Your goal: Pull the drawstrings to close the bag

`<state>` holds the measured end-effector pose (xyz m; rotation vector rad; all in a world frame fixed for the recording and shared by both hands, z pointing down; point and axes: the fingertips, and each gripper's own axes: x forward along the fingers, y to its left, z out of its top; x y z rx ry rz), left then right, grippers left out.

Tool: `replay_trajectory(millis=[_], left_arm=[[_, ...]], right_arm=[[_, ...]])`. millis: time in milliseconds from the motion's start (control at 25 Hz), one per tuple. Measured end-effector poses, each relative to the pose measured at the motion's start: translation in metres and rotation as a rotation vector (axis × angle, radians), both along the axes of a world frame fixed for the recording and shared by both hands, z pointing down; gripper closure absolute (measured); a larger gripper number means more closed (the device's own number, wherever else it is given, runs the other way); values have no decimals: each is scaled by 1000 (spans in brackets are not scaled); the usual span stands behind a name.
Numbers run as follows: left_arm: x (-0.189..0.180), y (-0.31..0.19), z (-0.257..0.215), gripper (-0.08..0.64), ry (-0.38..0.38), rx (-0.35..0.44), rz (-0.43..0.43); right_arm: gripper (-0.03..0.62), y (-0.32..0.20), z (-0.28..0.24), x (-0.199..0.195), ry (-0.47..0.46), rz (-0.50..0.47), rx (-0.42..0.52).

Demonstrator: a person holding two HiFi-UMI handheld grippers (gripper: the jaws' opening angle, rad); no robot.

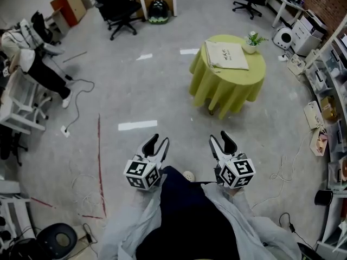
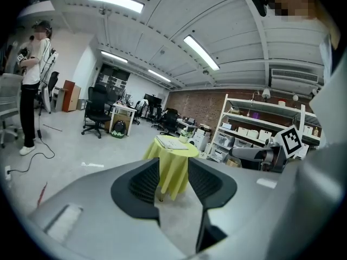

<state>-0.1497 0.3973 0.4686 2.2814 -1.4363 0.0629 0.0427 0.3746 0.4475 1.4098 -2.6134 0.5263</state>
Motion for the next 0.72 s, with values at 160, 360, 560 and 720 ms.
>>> replay_trajectory(millis=[160, 360, 560, 720], left_arm=[[7, -2, 7, 400, 14, -23, 3], [9, -20, 12, 397, 9, -41, 34], [12, -57, 16, 398, 10, -40, 55], [4, -102, 17, 397, 11, -42, 71]], right_arm=[[408, -3, 6, -1, 4, -9, -20], [408, -16, 11, -4, -2, 0, -37], [408, -48, 18, -2, -5, 23, -47], [408, -92, 16, -10, -5, 34, -40]])
